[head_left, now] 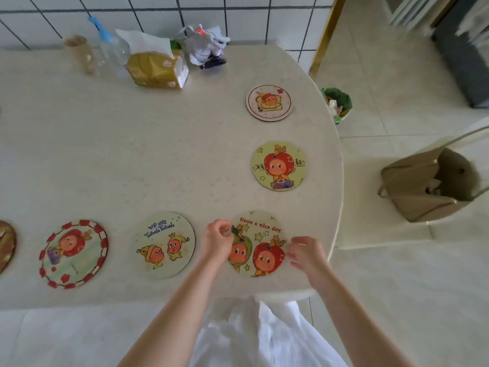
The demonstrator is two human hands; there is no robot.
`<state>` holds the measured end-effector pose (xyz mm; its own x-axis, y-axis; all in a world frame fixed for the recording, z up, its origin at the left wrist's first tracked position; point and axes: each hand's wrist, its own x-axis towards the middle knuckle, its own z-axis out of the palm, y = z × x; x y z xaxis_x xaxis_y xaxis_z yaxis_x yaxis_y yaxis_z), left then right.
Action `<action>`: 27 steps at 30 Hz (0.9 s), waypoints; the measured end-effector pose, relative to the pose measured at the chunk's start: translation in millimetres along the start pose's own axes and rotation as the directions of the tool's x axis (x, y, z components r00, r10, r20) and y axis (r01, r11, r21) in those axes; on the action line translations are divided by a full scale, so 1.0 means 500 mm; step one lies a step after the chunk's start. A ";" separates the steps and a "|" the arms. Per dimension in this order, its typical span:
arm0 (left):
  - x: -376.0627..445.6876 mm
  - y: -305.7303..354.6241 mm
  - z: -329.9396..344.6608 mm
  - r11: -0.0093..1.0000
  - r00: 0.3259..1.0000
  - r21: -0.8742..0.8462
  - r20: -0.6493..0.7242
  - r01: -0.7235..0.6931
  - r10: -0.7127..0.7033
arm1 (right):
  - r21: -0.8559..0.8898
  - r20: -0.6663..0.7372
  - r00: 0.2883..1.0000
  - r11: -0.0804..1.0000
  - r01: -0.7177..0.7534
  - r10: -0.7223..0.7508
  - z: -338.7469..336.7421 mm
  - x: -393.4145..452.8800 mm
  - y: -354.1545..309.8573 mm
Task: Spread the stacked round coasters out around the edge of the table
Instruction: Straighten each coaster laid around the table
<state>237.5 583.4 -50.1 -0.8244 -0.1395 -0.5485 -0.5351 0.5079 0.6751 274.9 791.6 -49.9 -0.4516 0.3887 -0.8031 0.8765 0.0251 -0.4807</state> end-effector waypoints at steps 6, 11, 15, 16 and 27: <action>-0.011 -0.005 0.000 1.000 0.998 -0.011 -0.059 -0.007 0.006 | 0.187 -0.012 1.000 0.982 -0.018 0.021 0.025 -0.021 0.007; -0.017 -0.019 0.014 0.997 0.995 -0.057 -0.089 0.048 -0.053 | 0.011 -0.024 0.987 0.987 0.160 -0.160 0.027 -0.017 -0.008; -0.036 -0.035 0.029 0.991 0.990 -0.120 -0.119 0.064 -0.078 | -0.065 -0.041 0.986 0.986 0.156 -0.159 0.017 0.002 -0.017; -0.040 -0.037 0.033 0.990 0.988 -0.128 -0.131 0.063 -0.080 | -0.070 -0.036 0.989 0.988 0.139 -0.142 0.014 0.007 -0.017; -0.038 -0.039 0.035 0.994 0.985 -0.073 -0.145 0.086 -0.096 | -0.093 -0.011 0.985 0.981 0.168 -0.170 0.006 0.022 0.008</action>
<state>266.5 590.9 -61.3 -0.7872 -0.3093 -0.5336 -0.6162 0.4307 0.6594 273.0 793.4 -61.8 -0.5921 0.3885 -0.7060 0.7997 0.1753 -0.5742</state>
